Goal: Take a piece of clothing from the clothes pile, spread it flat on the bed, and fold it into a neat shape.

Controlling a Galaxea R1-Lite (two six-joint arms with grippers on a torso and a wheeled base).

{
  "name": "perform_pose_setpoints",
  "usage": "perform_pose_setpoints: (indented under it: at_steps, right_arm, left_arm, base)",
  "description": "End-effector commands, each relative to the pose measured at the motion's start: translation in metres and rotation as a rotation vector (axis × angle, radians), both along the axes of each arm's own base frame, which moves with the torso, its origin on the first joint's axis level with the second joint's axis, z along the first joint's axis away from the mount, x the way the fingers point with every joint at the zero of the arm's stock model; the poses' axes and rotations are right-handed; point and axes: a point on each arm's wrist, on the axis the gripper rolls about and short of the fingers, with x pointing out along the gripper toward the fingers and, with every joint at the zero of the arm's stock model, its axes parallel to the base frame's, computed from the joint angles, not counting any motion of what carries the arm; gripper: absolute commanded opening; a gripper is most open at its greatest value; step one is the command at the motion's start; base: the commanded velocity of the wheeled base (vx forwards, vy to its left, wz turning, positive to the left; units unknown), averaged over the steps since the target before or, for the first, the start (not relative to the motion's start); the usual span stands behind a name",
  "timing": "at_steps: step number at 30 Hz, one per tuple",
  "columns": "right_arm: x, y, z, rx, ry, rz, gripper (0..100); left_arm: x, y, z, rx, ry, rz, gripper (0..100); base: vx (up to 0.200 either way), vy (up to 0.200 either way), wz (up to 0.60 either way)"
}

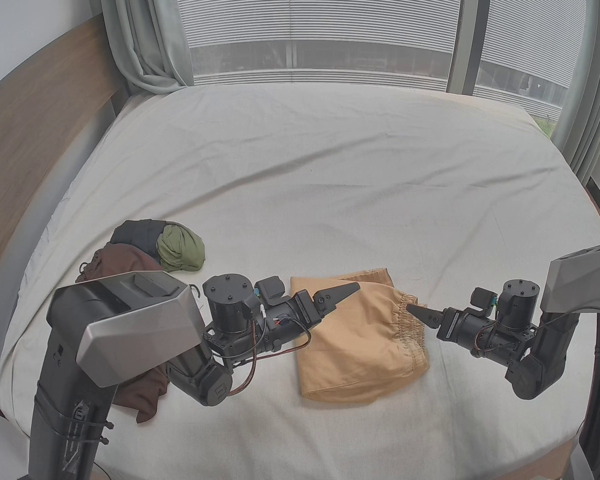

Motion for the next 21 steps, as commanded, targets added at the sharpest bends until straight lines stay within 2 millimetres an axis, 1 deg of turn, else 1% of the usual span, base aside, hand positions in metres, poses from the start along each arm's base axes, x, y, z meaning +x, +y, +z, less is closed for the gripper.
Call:
perform_pose_setpoints:
  at_steps: [1, 5, 10, 11, 13, 16, 17, 20, 21]
  right_arm:
    - [0.0, 0.0, -0.003, -0.004, 0.009, 0.0, 100]
    - [-0.002, 0.0, -0.005, -0.007, 0.019, 0.0, 100]
    - [-0.005, -0.005, -0.01, -0.021, 0.041, -0.012, 100]
    - [-0.005, -0.005, -0.01, -0.021, 0.041, -0.012, 100]
    - [-0.008, -0.007, -0.015, -0.028, 0.067, -0.011, 100]
    - [-0.008, -0.006, -0.025, -0.035, 0.097, -0.01, 100]
    - [-0.008, -0.007, -0.028, -0.037, 0.108, -0.011, 100]
    - [-0.008, -0.007, -0.032, -0.039, 0.117, -0.011, 100]
    - [-0.008, -0.007, -0.034, -0.041, 0.124, -0.014, 100]
  left_arm:
    - [-0.004, 0.006, -0.003, 0.013, 0.011, 0.019, 100]
    - [-0.007, 0.021, 0.008, 0.009, -0.002, 0.048, 100]
    - [-0.02, 0.038, 0.019, 0.034, -0.011, 0.067, 100]
    - [-0.02, 0.038, 0.019, 0.034, -0.011, 0.067, 100]
    - [-0.029, 0.051, 0.019, 0.094, -0.046, 0.081, 100]
    - [-0.036, 0.065, 0.02, 0.145, -0.077, 0.099, 100]
    - [-0.038, 0.071, 0.024, 0.146, -0.086, 0.109, 100]
    - [-0.042, 0.078, 0.032, 0.142, -0.092, 0.117, 100]
    - [-0.044, 0.087, 0.036, 0.146, -0.093, 0.133, 100]
  base:
    - [0.0, 0.0, 0.0]
    - [0.0, 0.0, 0.0]
    - [0.0, 0.0, 0.0]
    - [0.0, 0.0, 0.0]
    - [0.0, 0.0, 0.0]
    - [0.0, 0.0, 0.0]
    - [0.0, 0.0, 0.0]
    - [0.0, 0.0, 0.0]
    - [0.0, 0.0, 0.0]
